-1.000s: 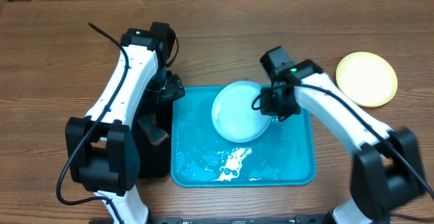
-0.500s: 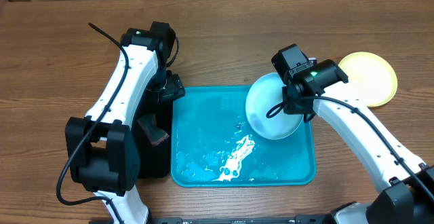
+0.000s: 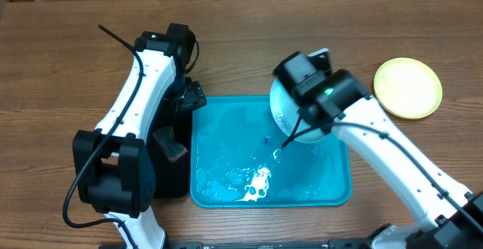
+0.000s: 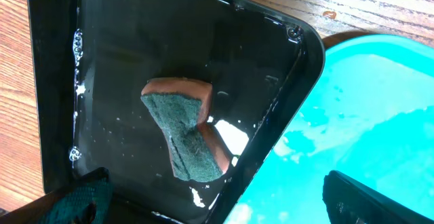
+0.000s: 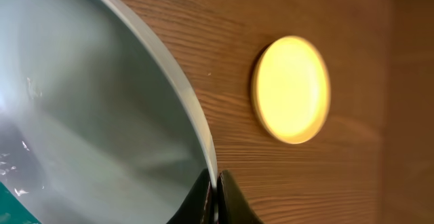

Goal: Clean dirty plates on tray and stack at the side
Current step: 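Lift the white plate with right gripper and tilt it up, then carry the white plate right and set it on the yellow plates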

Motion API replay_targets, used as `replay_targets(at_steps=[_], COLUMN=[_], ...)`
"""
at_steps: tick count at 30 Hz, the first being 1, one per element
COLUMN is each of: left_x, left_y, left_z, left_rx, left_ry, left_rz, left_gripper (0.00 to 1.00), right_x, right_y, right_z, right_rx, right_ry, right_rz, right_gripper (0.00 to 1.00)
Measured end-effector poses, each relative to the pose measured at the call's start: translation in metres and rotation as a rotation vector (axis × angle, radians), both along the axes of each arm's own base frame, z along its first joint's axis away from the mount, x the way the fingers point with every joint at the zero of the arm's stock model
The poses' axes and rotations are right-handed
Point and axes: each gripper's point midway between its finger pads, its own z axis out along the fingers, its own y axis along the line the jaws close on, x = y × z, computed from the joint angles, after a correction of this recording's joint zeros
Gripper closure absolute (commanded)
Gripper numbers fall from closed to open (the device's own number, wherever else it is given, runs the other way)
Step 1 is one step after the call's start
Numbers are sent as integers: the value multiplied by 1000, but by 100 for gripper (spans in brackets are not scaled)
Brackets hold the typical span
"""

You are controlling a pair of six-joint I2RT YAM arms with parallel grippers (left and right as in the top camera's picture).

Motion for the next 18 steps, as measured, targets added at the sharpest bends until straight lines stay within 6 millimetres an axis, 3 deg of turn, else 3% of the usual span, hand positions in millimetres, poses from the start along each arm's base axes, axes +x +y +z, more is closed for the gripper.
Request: replay_targets(at_steps=[8,18], left_x=[0,0], left_y=[0,0], left_z=[0,0], left_rx=[0,0], left_ry=[0,0], left_rz=[0,0], left_gripper=[0,0], right_x=[-12,-22], right_y=[13,30], right_z=[33,68], right_rx=[-275,-482], right_ry=[-117,-257], right_rz=[137,246], right_gripper=[96,96])
